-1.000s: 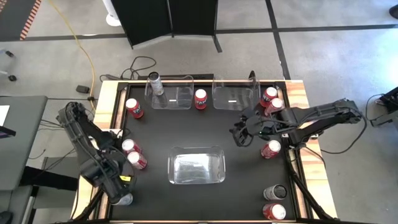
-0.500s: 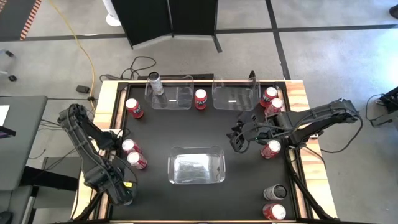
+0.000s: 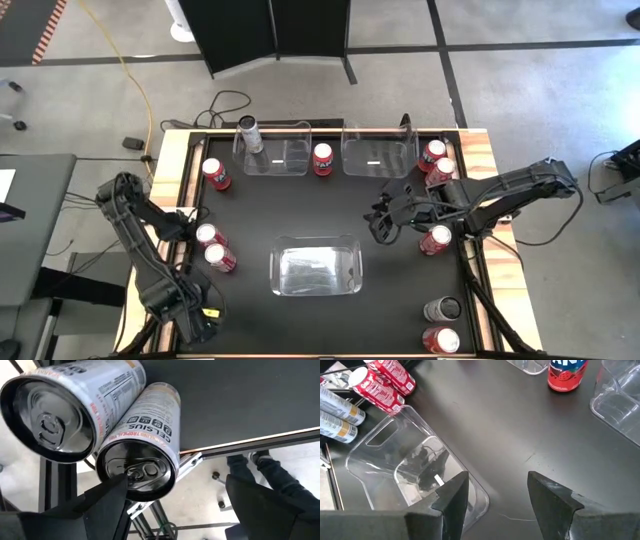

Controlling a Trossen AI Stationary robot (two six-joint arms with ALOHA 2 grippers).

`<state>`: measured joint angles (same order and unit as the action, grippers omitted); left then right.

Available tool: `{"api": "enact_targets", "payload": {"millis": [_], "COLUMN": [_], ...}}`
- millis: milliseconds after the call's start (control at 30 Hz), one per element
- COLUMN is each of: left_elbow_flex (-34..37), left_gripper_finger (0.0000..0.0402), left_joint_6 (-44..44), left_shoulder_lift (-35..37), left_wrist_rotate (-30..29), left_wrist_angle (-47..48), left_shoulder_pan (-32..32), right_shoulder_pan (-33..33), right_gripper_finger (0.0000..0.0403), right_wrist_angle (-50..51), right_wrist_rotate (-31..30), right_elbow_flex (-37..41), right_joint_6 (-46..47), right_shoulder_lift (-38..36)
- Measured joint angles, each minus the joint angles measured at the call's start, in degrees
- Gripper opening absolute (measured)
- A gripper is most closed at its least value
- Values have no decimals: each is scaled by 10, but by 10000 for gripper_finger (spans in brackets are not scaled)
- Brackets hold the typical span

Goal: Sort soda cans
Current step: Put the bottom white-yellow soda can into the top left transparent bin

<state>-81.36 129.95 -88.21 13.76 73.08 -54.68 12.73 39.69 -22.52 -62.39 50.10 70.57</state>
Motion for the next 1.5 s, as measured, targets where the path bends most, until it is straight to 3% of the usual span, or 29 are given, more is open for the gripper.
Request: {"api": "enact_targets", "payload": {"millis": [300,633,933,1233,1500], "left_elbow_flex": [-72,-77,-55,-28,-27], "left_gripper_finger": [332,332,340,344,344], "left_joint_6": [2,-16,8,19,13], "left_shoulder_lift": [2,-16,-29,-29,-29], "left_wrist_rotate": [13,13,3,29,-2], "left_wrist_angle": [67,145,99,84,89], "left_shoulder_pan": [21,-17,-23,-19,-15], "right_shoulder_pan": [-5,0,-1,1,4], "right_gripper_finger": [221,221,221,221,221], "right_wrist_angle": [-2,-24,-24,-25,-25], "right_wrist_rotate": [0,-1,-1,-2,-1], "right_elbow_flex": [0,0,0,0,0], "right_joint_6": [-1,-11,-11,-20,-21], "right_shoulder_lift": [0,0,0,0,0]}}
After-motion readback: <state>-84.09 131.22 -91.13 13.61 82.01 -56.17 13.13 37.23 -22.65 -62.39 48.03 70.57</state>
